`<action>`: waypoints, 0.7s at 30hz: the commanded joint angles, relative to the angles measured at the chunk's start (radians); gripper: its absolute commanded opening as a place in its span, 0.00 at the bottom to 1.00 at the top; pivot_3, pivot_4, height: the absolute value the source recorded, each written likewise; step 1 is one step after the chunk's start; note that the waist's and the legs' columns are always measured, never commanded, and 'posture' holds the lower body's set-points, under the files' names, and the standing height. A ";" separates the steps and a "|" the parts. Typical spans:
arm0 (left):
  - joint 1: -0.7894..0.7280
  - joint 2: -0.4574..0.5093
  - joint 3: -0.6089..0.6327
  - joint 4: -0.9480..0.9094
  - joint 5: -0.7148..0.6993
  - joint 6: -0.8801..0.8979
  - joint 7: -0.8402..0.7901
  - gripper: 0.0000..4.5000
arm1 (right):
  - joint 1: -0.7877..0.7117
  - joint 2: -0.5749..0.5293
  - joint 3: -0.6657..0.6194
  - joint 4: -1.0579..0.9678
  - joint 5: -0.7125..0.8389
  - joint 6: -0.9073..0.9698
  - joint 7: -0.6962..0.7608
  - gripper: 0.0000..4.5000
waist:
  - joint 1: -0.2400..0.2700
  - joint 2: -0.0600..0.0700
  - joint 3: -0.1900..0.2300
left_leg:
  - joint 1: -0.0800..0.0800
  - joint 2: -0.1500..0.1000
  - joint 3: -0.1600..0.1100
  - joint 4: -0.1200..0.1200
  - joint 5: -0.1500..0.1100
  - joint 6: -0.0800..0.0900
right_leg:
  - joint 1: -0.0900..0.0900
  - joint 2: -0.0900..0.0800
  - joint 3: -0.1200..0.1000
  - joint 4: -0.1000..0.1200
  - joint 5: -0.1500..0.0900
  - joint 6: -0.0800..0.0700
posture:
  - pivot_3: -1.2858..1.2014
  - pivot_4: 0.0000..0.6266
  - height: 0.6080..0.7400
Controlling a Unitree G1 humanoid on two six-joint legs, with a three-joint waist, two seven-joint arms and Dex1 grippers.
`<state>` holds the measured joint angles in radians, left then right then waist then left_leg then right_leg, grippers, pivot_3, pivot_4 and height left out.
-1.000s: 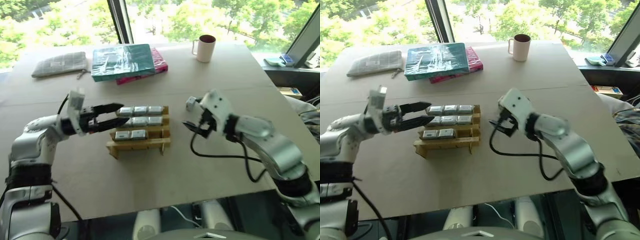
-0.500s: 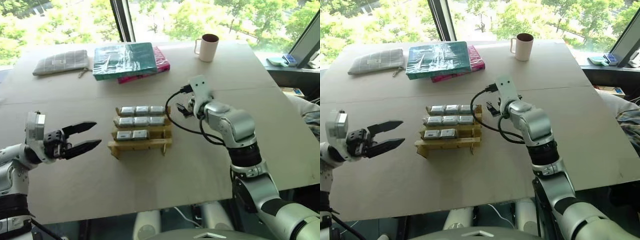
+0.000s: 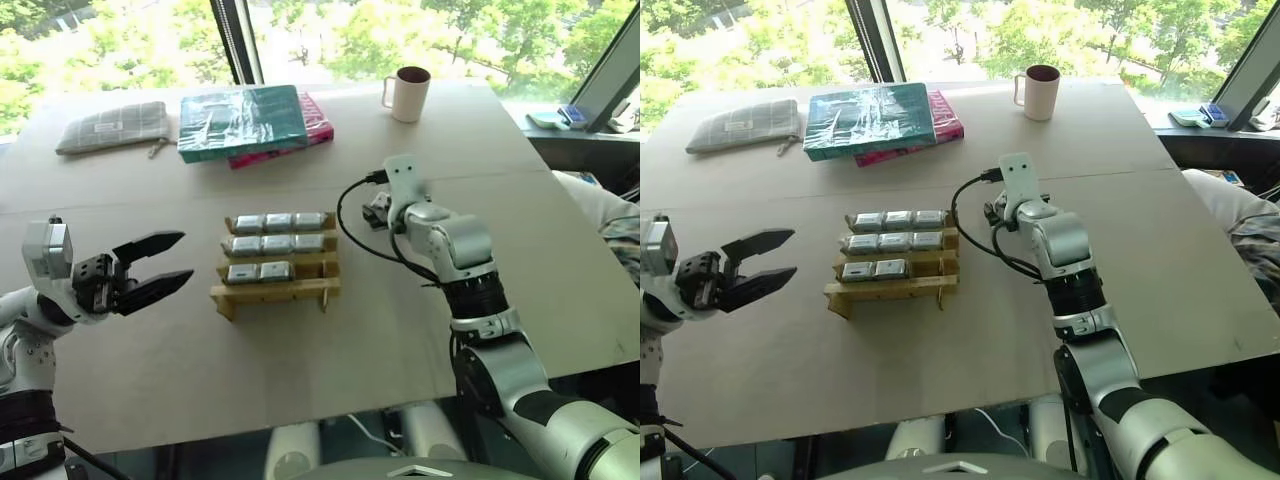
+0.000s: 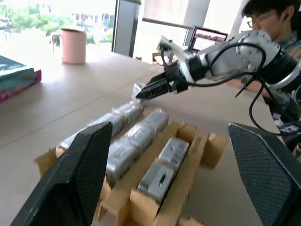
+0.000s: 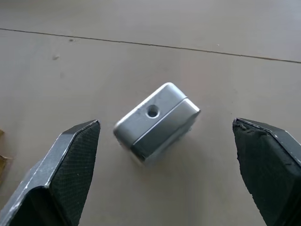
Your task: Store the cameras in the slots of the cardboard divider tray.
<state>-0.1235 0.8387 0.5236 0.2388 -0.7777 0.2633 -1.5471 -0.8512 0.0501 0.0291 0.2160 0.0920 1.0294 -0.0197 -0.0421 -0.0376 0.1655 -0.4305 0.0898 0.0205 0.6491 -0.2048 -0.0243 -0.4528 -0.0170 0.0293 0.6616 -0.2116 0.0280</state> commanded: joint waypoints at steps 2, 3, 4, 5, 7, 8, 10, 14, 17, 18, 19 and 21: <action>0.006 -0.005 0.045 -0.065 -0.041 0.021 0.028 0.90 | -0.040 -0.005 -0.008 0.016 -0.008 -0.059 0.005 1.00 | -0.004 0.000 0.000 | 0.001 0.000 0.000 -0.001 0.000 0.000 | 0.000 0.000 0.000 0.000 0.000 0.000 | 0.52 0.24 1.00; 0.008 -0.008 0.047 -0.071 -0.043 0.024 0.033 0.90 | -0.041 -0.006 -0.008 0.020 -0.009 -0.064 0.006 1.00 | -0.004 0.001 0.000 | 0.001 0.000 0.000 -0.001 0.000 0.000 | 0.000 0.000 0.000 0.000 0.000 0.000 | 0.52 0.24 1.00; 0.010 -0.011 0.049 -0.077 -0.045 0.027 0.039 0.90 | -0.043 -0.006 -0.009 0.026 -0.008 -0.067 0.008 1.00 | -0.004 0.001 0.000 | 0.001 0.000 0.000 -0.001 0.000 0.000 | 0.000 0.000 0.000 0.000 0.000 0.000 | 0.52 0.24 1.00; 0.012 -0.014 0.050 -0.081 -0.046 0.027 0.045 0.90 | -0.044 -0.007 -0.008 0.032 -0.009 -0.072 0.010 1.00 | -0.003 0.001 0.000 | 0.001 0.000 0.000 -0.001 0.000 0.000 | 0.000 0.001 0.000 0.000 0.000 0.000 | 0.52 0.24 1.00; 0.017 -0.022 0.053 -0.087 -0.046 0.025 0.057 0.91 | -0.050 -0.007 -0.005 0.052 -0.009 -0.086 0.020 0.90 | -0.003 0.001 0.000 | 0.001 0.000 0.000 -0.002 0.000 0.000 | 0.000 0.001 0.000 0.000 0.000 0.000 | 0.52 0.24 1.00; 0.022 -0.026 0.054 -0.092 -0.046 0.025 0.060 0.91 | -0.053 -0.006 -0.002 0.061 -0.010 -0.093 0.025 0.82 | -0.003 0.001 0.000 | 0.001 0.000 0.000 -0.001 0.000 0.000 | 0.000 0.000 0.000 0.000 0.000 0.000 | 0.52 0.24 1.00; 0.031 -0.033 0.056 -0.103 -0.046 0.024 0.069 0.91 | -0.062 -0.004 0.001 0.084 -0.010 -0.108 0.031 0.64 | -0.003 0.001 0.000 | 0.001 0.000 0.000 -0.001 0.000 0.000 | 0.000 0.000 0.000 0.000 0.000 0.000 | 0.52 0.24 1.00; 0.052 -0.044 0.061 -0.126 -0.047 0.022 0.081 0.91 | -0.070 -0.008 0.011 0.108 -0.015 -0.121 0.047 0.40 | -0.003 0.001 0.000 | 0.001 0.000 0.000 -0.002 0.000 0.000 | 0.000 0.000 0.000 0.000 0.000 0.000 | 0.52 0.24 1.00; 0.059 -0.050 0.061 -0.139 -0.049 0.019 0.090 0.91 | -0.050 -0.028 0.037 0.069 -0.021 -0.103 0.075 0.40 | -0.002 0.001 0.000 | 0.001 0.000 -0.001 -0.002 0.000 0.000 | 0.000 0.000 0.000 0.000 0.000 0.000 | 0.52 0.24 1.00; 0.061 -0.053 0.060 -0.143 -0.050 0.017 0.093 0.91 | -0.039 -0.040 0.052 0.048 -0.027 -0.097 0.087 0.40 | -0.002 0.001 0.000 | 0.001 0.000 -0.001 -0.002 0.000 0.000 | 0.000 0.000 0.000 0.000 0.000 0.000 | 0.52 0.24 1.00; 0.060 -0.056 0.057 -0.146 -0.050 0.015 0.097 0.91 | -0.025 -0.060 0.075 0.020 -0.034 -0.095 0.105 0.40 | -0.001 0.001 0.001 | 0.001 0.000 -0.001 -0.002 0.000 0.000 | 0.000 0.000 0.000 0.000 0.000 0.000 | 0.52 0.24 1.00; 0.057 -0.065 0.050 -0.156 -0.049 0.015 0.108 0.91 | -0.002 -0.091 0.104 -0.033 -0.037 -0.076 0.135 0.40 | 0.000 0.001 0.001 | 0.000 0.000 -0.001 -0.002 0.000 0.000 | 0.000 0.000 0.000 -0.001 0.000 0.000 | 0.52 0.24 1.00</action>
<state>-0.0651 0.7732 0.5513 0.1193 -0.8076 0.2892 -1.4476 -0.8491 -0.0229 0.1201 0.2532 0.0655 0.9432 0.0920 -0.0420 -0.0367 0.1660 -0.4304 0.0898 0.0199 0.6473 -0.2048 -0.0243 -0.4530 -0.0169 0.0289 0.6606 -0.2120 0.0279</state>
